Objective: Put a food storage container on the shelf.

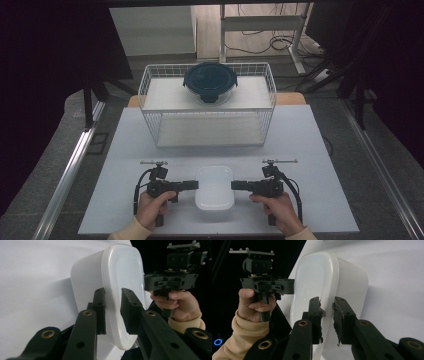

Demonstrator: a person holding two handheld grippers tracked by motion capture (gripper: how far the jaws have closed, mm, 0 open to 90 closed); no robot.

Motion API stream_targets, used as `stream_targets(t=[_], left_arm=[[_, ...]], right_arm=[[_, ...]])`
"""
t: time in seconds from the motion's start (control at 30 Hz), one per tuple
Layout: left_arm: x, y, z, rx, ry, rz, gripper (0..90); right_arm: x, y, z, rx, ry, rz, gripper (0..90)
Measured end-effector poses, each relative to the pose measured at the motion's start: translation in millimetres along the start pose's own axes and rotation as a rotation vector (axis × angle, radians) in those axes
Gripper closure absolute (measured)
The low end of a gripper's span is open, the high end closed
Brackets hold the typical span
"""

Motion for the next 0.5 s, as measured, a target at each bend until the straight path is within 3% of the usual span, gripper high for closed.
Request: stream_targets(t=[0.13,0.33,0.5], left_arm=[[-0.1,-1.8,-3.6,0.015,-0.009,0.008,78.6],[0.0,-7.4,-6.8,-0.020,-0.015,0.052,79.8],[-0.8,-11.4,-9.8,-0.013,-0.017,0.074,79.9]], right_arm=[[-0.2,1.4,-1.8,-0.006,-0.009,-0.010,78.8],[-0.1,6.3,-2.7,-0.010,-0.025,-0.056,80.6],[-0.5,9.3,-4.2,-0.012,-0.036,-0.089,80.6]])
Point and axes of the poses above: each handheld gripper's, and its own axes: z roughly forward along the jaws, x roughly out of its underside, y roughly to its left, the point moved 2 cm from there along z, roughly forward along the jaws, and after that the axes turned 8 degrees about x, right-handed, at the moved point
